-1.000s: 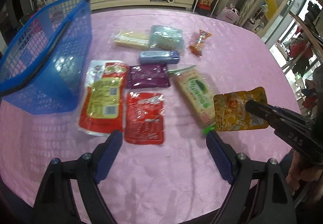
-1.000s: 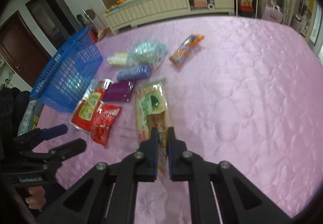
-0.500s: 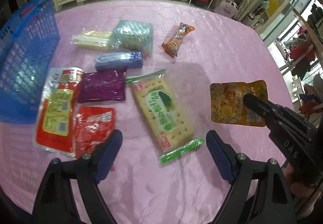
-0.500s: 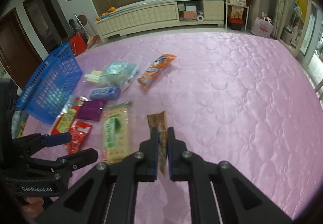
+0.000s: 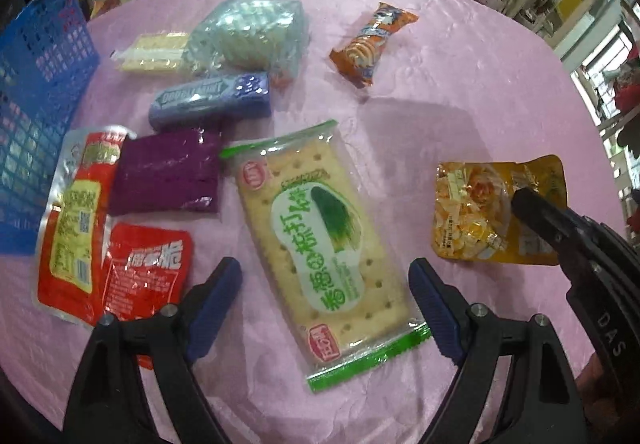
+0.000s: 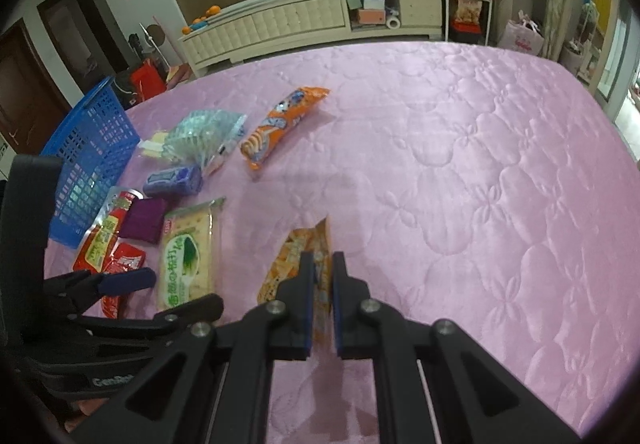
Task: Organize snacks
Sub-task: 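Grasp the green-and-white cracker pack with left tool while right tool holds orange pouch, then carry the cracker pack and orange pouch over the blue basket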
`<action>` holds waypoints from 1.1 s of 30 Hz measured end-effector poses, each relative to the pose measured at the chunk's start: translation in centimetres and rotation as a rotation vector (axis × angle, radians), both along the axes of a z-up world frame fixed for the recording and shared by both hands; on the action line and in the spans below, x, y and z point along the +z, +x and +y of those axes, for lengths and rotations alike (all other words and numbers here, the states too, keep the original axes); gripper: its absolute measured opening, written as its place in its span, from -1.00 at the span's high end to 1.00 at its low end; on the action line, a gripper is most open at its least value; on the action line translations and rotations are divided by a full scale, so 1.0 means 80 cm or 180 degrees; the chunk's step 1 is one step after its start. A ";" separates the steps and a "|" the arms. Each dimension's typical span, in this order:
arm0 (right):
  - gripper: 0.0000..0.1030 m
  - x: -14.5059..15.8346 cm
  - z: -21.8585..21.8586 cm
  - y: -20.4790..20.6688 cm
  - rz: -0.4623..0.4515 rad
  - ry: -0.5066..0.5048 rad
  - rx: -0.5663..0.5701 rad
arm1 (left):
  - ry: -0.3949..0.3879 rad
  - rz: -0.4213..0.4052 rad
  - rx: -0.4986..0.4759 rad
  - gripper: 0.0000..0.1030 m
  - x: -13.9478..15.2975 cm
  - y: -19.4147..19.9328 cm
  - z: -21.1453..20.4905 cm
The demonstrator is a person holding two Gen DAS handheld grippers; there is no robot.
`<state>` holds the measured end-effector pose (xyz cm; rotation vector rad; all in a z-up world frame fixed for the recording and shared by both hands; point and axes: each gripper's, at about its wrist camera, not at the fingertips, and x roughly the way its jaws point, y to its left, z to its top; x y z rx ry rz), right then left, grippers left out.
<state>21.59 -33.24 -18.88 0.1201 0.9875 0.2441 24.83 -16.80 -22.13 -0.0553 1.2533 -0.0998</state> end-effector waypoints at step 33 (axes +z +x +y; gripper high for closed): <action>0.79 0.073 0.039 -0.045 -0.0141 0.0123 0.0079 | -0.0267 -0.0590 -0.0079 -0.11 0.073 -0.032 0.042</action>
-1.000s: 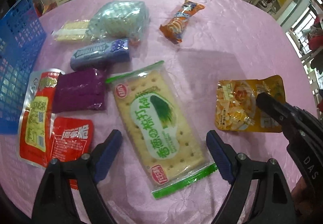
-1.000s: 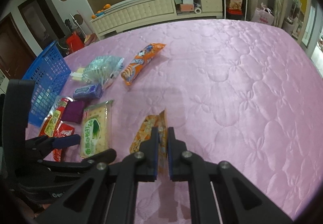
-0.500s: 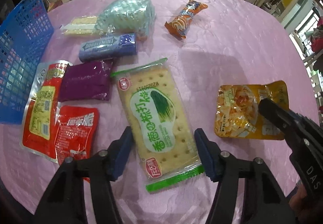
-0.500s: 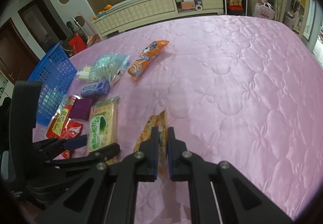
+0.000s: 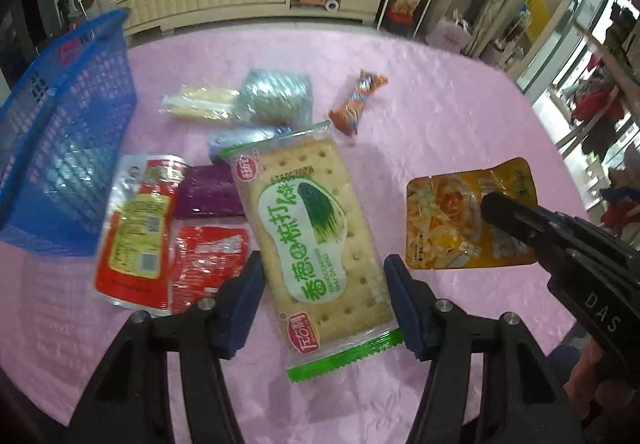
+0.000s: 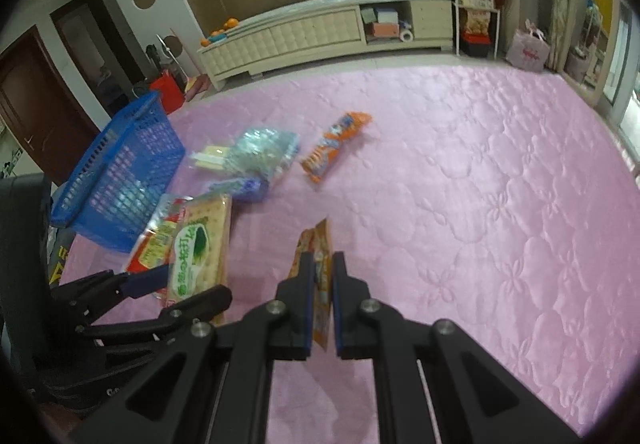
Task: Organize snacks
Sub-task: 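Carry the cracker pack and orange pouch over the blue basket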
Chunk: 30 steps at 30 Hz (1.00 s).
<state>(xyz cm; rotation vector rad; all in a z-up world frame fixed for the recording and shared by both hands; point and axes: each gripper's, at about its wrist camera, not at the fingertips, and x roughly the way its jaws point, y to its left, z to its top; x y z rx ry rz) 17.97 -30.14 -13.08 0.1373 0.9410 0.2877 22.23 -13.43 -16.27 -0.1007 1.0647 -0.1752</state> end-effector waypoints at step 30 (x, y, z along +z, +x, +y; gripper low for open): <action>0.79 0.159 0.220 -0.049 -0.0812 -0.0090 0.0616 | 0.0026 -0.0800 0.0366 -0.11 0.159 -0.118 0.229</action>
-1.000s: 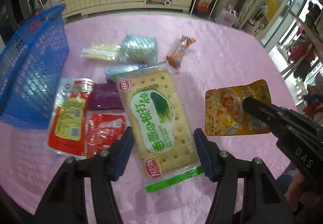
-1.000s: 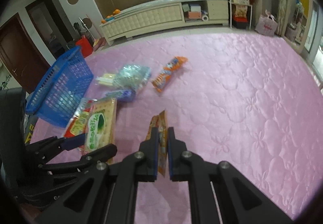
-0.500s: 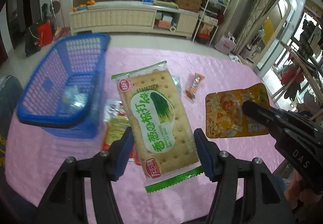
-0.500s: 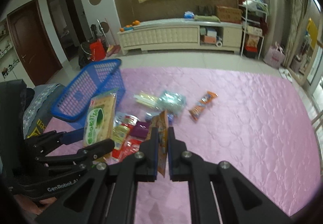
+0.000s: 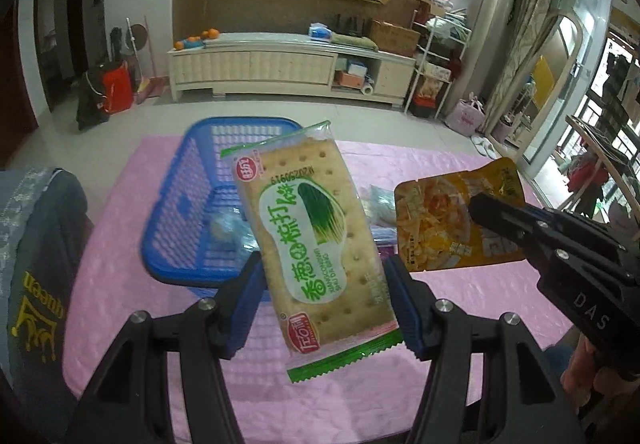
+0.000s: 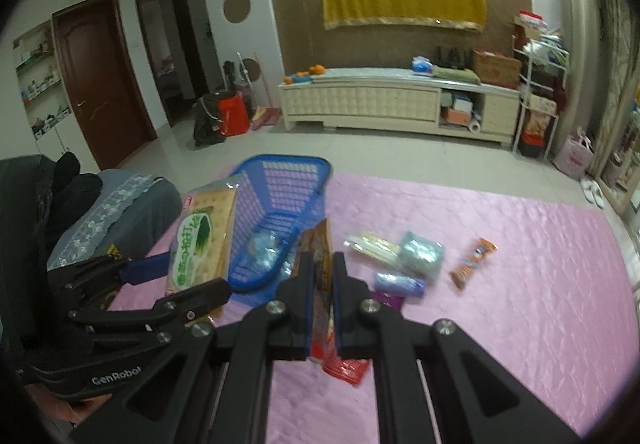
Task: Organize snacks
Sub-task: 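Carry the cracker pack and orange pouch over the blue basket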
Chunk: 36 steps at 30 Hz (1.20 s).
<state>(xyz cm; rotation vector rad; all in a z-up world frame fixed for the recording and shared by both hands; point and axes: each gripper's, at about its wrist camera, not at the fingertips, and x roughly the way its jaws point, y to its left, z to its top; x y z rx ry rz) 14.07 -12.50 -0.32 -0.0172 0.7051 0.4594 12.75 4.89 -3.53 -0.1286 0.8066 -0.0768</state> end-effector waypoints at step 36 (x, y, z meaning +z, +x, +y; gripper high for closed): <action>0.79 -0.078 0.126 0.100 0.0466 -0.0005 0.0349 | 0.0320 0.0565 0.0009 -0.27 -0.084 0.107 0.084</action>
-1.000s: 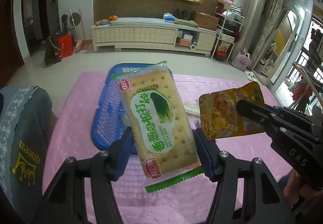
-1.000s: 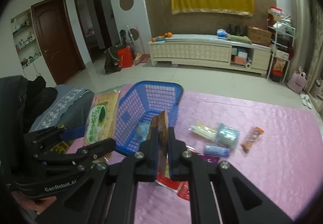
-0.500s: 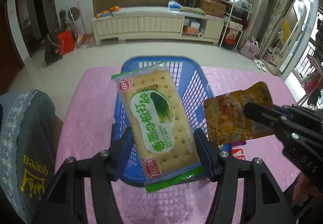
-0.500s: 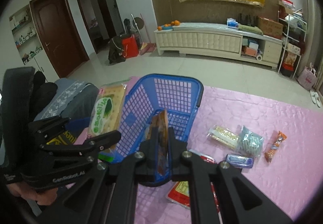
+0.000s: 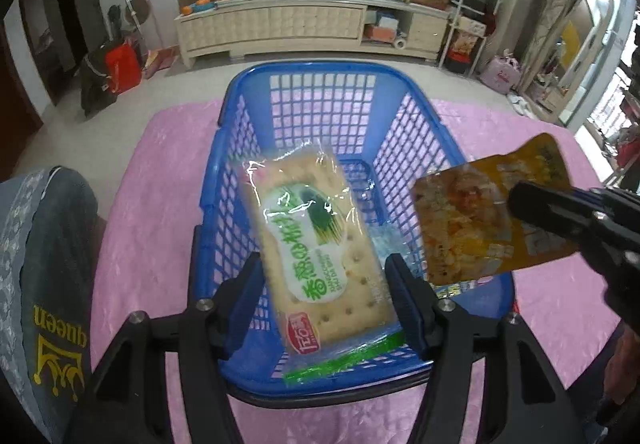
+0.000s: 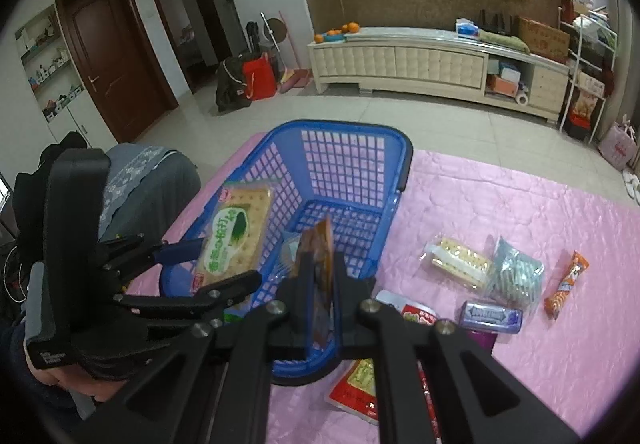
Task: Organize snacks
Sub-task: 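Open left tool to drop cracker pack into basket while right tool holds pouch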
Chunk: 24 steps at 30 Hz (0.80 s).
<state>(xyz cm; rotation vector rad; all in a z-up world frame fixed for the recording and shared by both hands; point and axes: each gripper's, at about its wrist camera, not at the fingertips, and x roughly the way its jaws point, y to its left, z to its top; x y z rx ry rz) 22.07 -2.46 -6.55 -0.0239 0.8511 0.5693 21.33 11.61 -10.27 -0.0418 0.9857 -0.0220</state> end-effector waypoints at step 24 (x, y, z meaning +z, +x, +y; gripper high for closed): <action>0.79 0.047 0.036 -0.034 -0.0200 0.0151 0.0267 | -0.0045 -0.0521 0.0359 -0.53 0.092 -0.079 0.053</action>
